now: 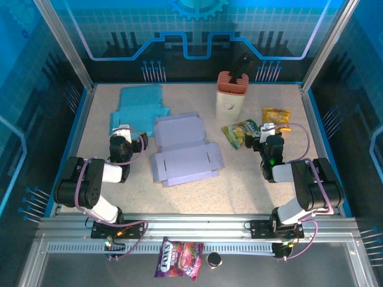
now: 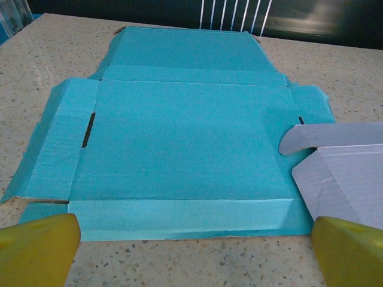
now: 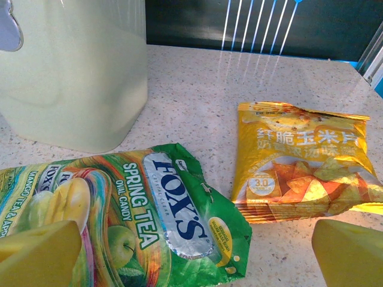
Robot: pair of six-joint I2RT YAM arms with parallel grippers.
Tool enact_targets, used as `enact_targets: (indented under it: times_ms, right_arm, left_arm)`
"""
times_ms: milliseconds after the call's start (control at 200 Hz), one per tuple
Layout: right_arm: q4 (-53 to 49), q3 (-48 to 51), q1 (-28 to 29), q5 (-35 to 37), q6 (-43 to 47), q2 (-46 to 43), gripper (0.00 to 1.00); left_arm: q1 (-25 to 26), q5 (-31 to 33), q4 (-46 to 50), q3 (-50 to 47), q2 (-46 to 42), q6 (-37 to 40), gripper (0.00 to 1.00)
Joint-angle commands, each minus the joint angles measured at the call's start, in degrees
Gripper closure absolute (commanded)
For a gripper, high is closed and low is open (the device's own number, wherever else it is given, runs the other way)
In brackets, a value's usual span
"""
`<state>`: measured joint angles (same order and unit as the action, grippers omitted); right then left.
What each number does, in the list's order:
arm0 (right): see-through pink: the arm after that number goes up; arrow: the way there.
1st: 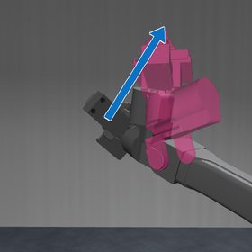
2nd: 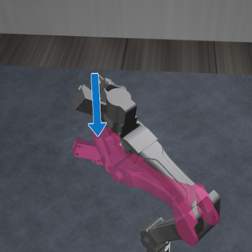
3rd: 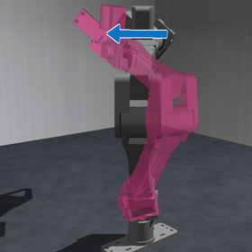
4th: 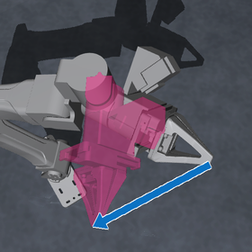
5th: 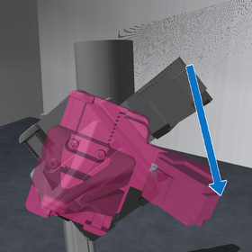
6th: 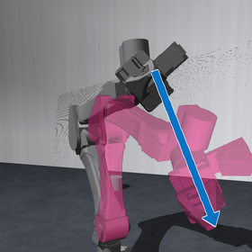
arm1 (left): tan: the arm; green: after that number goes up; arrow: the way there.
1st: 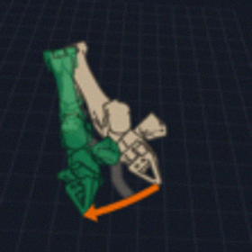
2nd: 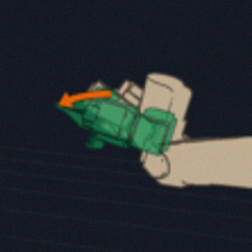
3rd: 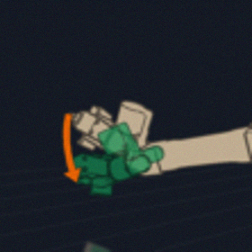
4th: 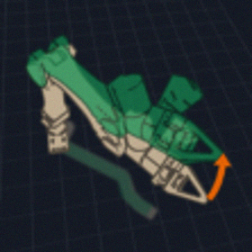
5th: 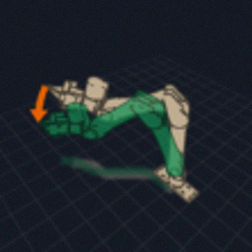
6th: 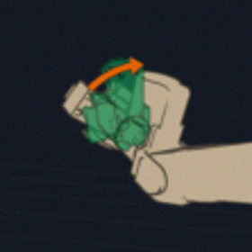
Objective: Fold the paper box
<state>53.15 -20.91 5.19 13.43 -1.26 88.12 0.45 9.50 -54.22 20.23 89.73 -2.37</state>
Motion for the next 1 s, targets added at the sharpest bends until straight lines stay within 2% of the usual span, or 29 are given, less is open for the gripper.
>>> enact_targets:
  times_ms: [0,95,145,200,290,325,375,395,420,440,465,485,535,560,600,645,690,750,835,911,996]
  right_arm:
    - [0.9,-0.5,-0.1,0.9,-0.2,0.3,0.0]
    - [2.9,1.3,0.1,1.9,0.0,-2.1,0.0]
    - [1.3,2.2,2.0,3.9,1.7,-6.0,0.0]
    - [-4.1,0.5,7.4,15.0,4.8,-11.7,0.0]
    - [-11.4,-4.7,12.3,21.7,9.6,-20.8,0.0]
    - [-16.5,-8.7,13.3,24.3,8.5,-23.8,0.0]
    - [-34.2,-18.3,13.5,28.0,-3.2,-27.8,0.0]
    - [-44.4,-22.6,13.0,28.0,-10.4,-28.8,0.0]
    - [-55.3,-27.4,11.8,26.2,-18.6,-29.7,0.0]
    - [-64.0,-31.4,10.6,24.0,-24.8,-30.2,0.0]
    - [-73.0,-35.2,8.9,22.1,-32.4,-30.7,0.0]
    - [-77.4,-36.7,7.1,19.6,-38.0,-30.9,0.0]
    - [-77.8,-37.7,0.9,0.7,-37.9,-31.0,0.0]
    - [-79.3,-38.9,-0.8,-5.6,-37.8,-30.1,0.0]
    - [-88.1,-42.9,0.6,-4.5,-40.3,-28.4,0.0]
    - [-95.4,-45.6,4.3,-2.1,-42.0,-27.4,0.0]
    - [-98.8,-46.1,8.7,-2.4,-42.9,-27.4,0.08]
    - [-99.9,-43.4,14.3,-4.6,-45.9,-28.4,0.18]
    - [-98.8,-37.8,22.0,-7.4,-52.7,-30.2,0.22]
    - [-96.2,-33.3,26.9,-8.9,-57.8,-30.7,0.23]
    - [-92.2,-30.0,30.3,-10.2,-60.5,-30.2,0.23]
  left_arm:
    - [0.3,-1.2,0.1,1.2,-0.5,1.5,0.01]
    - [0.3,-4.5,-0.6,0.3,-2.5,2.7,0.01]
    - [0.8,-6.2,5.3,1.4,-6.9,4.0,0.01]
    - [2.9,-3.8,14.4,4.2,-12.9,5.9,0.01]
    - [6.4,3.6,23.4,9.9,-20.1,2.4,0.01]
    - [7.1,7.1,28.9,13.3,-22.6,-3.2,0.01]
    - [6.6,10.0,43.9,19.3,-26.1,-13.3,0.01]
    - [6.3,14.1,51.6,21.2,-27.1,-20.4,0.01]
    - [6.0,20.9,61.8,24.0,-28.1,-33.9,0.01]
    - [5.1,24.2,68.7,25.5,-28.6,-41.9,0.0]
    - [3.3,22.9,74.0,26.5,-28.9,-48.5,0.01]
    - [1.5,18.8,74.3,26.3,-29.3,-50.7,0.01]
    - [-1.0,4.8,68.4,24.1,-29.5,-50.4,0.01]
    - [-0.8,1.3,68.7,24.2,-29.1,-51.8,0.01]
    - [1.3,-1.7,72.9,26.1,-27.8,-53.8,0.01]
    - [4.6,-5.0,78.4,29.1,-26.3,-52.8,0.01]
    - [9.0,-7.3,83.3,31.9,-25.4,-48.4,0.01]
    - [17.4,-4.2,90.1,34.8,-25.0,-40.8,0.01]
    - [27.5,3.2,98.8,37.0,-24.5,-34.1,0.01]
    - [29.7,6.6,105.9,37.8,-23.8,-33.4,0.01]
    - [29.0,12.0,111.3,38.6,-23.6,-34.0,0.01]
